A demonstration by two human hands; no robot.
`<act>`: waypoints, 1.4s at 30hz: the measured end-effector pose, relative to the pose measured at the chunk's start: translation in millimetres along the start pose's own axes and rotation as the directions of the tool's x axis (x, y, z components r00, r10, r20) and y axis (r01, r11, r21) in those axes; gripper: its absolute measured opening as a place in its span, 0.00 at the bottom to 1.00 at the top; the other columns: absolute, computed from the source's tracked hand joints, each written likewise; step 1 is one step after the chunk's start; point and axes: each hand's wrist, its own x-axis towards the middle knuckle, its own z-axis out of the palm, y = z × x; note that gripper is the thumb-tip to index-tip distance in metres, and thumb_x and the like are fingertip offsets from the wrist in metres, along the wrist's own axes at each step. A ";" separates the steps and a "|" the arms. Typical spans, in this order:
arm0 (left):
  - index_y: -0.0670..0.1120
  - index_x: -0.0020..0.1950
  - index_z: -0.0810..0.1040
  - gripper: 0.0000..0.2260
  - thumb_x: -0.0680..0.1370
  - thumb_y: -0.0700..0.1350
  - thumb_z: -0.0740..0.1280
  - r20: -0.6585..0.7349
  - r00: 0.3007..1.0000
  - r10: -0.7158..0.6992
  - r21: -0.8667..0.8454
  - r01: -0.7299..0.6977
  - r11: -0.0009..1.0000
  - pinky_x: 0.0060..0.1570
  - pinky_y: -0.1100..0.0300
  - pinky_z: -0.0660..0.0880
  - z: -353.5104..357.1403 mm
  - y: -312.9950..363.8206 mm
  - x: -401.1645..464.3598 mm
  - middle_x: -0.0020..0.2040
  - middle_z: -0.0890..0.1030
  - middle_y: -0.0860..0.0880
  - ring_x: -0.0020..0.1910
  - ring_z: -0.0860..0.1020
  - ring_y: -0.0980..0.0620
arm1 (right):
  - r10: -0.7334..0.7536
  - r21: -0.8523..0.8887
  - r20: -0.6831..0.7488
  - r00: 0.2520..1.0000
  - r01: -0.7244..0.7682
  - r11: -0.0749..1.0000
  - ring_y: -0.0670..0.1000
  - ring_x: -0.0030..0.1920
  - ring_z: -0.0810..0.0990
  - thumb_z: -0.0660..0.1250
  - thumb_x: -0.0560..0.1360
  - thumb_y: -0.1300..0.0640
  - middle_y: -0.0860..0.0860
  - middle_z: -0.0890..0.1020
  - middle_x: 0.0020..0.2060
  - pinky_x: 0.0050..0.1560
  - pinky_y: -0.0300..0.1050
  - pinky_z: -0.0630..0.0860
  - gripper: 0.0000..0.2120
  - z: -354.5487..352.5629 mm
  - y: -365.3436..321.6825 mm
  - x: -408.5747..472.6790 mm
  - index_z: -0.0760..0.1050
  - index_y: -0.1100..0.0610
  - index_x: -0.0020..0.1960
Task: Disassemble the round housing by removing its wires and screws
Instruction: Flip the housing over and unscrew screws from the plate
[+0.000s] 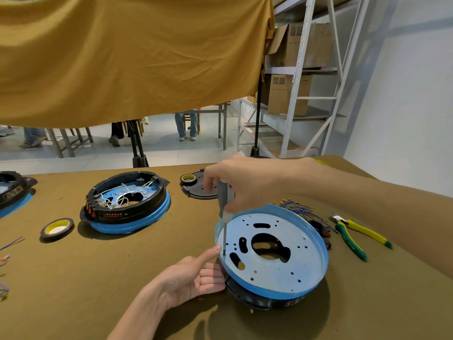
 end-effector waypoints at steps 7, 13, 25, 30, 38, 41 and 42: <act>0.33 0.64 0.77 0.41 0.62 0.59 0.82 -0.006 1.000 0.000 0.023 0.000 1.000 0.45 0.54 0.85 1.6 0.8 -0.5 0.55 0.86 0.35 0.54 0.87 0.41 | 0.001 -0.093 -0.055 0.998 -0.006 0.996 0.49 0.43 0.78 0.71 0.78 0.51 0.46 0.77 0.41 0.38 0.45 0.76 0.13 4.2 -2.3 2.4 0.74 0.54 0.59; 0.33 0.65 0.76 0.41 0.63 0.60 0.80 -0.009 1.000 0.017 0.043 -0.016 0.999 0.49 0.53 0.85 2.8 0.3 -1.7 0.56 0.86 0.35 0.55 0.87 0.41 | 0.043 -0.292 -0.063 0.997 -0.060 0.955 0.47 0.36 0.74 0.66 0.77 0.36 0.47 0.74 0.38 0.32 0.45 0.70 0.22 4.3 -10.0 1.4 0.71 0.53 0.56; 0.34 0.63 0.77 0.42 0.60 0.60 0.81 -0.048 0.999 0.024 0.013 -0.023 1.000 0.47 0.53 0.85 6.4 0.4 -3.1 0.54 0.87 0.36 0.53 0.87 0.41 | 0.123 -0.367 -0.103 0.987 -0.153 0.917 0.50 0.36 0.76 0.64 0.77 0.33 0.49 0.75 0.38 0.29 0.45 0.68 0.25 5.8 -4.3 0.0 0.72 0.55 0.55; 0.34 0.64 0.76 0.41 0.62 0.60 0.80 -0.036 0.999 0.020 0.023 -0.019 1.000 0.50 0.52 0.85 7.2 1.7 -4.7 0.55 0.87 0.36 0.54 0.87 0.41 | -0.055 0.023 0.028 0.998 0.054 0.998 0.47 0.45 0.80 0.75 0.73 0.56 0.46 0.80 0.46 0.42 0.44 0.80 0.15 -2.1 0.4 -3.1 0.76 0.51 0.58; 0.34 0.64 0.77 0.39 0.64 0.60 0.78 -0.039 0.999 0.020 0.032 -0.018 0.999 0.50 0.53 0.85 9.1 2.4 -7.3 0.55 0.86 0.36 0.54 0.87 0.41 | 0.022 -0.217 -0.087 0.996 -0.041 0.975 0.51 0.38 0.79 0.68 0.79 0.42 0.48 0.79 0.37 0.34 0.47 0.75 0.15 2.7 -4.7 2.7 0.77 0.55 0.48; 0.34 0.64 0.77 0.38 0.65 0.60 0.78 -0.043 0.999 0.015 0.032 -0.013 0.999 0.48 0.53 0.85 8.7 2.3 -7.1 0.54 0.87 0.36 0.53 0.87 0.41 | -0.038 -0.018 0.059 0.998 0.039 0.999 0.45 0.43 0.78 0.75 0.74 0.54 0.45 0.79 0.45 0.41 0.44 0.78 0.15 -5.3 -2.0 -2.2 0.76 0.51 0.58; 0.34 0.64 0.76 0.38 0.65 0.60 0.77 -0.044 0.999 0.012 0.033 -0.011 0.999 0.48 0.53 0.85 8.8 2.4 -6.8 0.54 0.87 0.36 0.54 0.87 0.41 | -0.015 -0.040 0.059 0.998 0.017 0.999 0.45 0.43 0.79 0.75 0.74 0.50 0.45 0.79 0.44 0.40 0.43 0.78 0.17 -3.6 -1.2 -2.6 0.74 0.51 0.59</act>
